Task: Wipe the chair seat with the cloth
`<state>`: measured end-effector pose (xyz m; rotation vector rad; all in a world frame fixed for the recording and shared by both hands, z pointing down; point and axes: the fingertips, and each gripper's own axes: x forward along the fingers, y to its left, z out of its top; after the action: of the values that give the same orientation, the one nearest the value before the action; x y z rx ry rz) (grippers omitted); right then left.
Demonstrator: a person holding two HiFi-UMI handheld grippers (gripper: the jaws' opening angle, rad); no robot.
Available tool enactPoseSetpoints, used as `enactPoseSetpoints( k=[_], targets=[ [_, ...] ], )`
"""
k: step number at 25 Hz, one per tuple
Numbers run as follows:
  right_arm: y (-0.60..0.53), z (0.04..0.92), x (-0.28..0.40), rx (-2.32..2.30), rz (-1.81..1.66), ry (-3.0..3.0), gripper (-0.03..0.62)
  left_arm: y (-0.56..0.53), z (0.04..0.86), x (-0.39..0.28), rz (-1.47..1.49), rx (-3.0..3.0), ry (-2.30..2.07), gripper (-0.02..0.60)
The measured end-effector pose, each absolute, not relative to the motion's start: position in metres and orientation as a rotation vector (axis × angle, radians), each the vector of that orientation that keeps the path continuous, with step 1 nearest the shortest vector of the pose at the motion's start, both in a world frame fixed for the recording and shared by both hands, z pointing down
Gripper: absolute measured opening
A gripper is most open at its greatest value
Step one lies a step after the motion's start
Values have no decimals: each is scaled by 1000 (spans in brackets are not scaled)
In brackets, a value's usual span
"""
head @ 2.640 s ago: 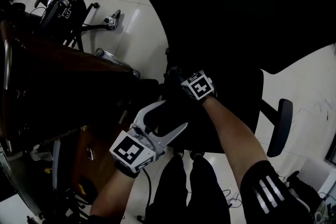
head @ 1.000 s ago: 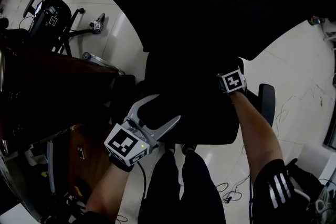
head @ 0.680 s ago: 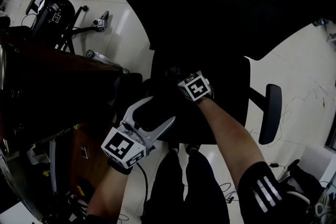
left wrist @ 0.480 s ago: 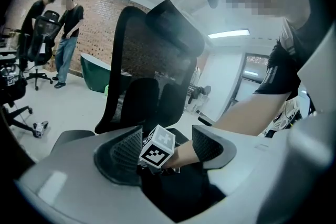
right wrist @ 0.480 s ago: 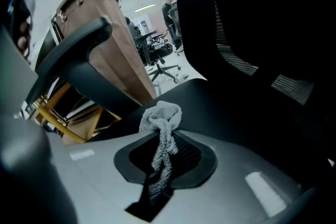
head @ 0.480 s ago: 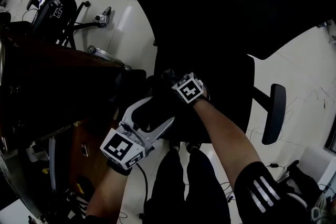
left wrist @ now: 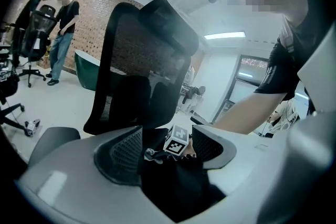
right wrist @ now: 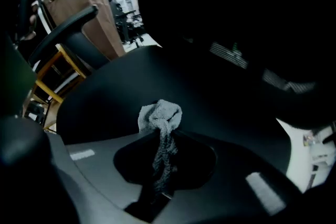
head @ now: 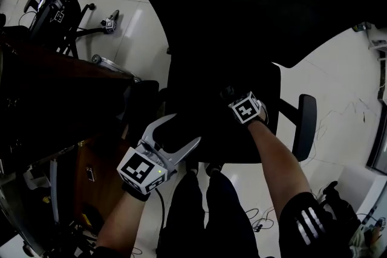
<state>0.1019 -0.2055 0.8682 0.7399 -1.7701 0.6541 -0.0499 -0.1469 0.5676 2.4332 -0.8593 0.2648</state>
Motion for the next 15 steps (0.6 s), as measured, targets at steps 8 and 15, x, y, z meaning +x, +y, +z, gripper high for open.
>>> enactPoseSetpoints(
  k=[8, 15],
  targets=[
    [-193, 853, 213, 832, 606, -1644, 51, -134, 566, -25, 268, 2463, -782, 321],
    [-196, 824, 104, 825, 690, -1926, 51, -119, 569, -43, 277, 2454, -810, 321]
  ],
)
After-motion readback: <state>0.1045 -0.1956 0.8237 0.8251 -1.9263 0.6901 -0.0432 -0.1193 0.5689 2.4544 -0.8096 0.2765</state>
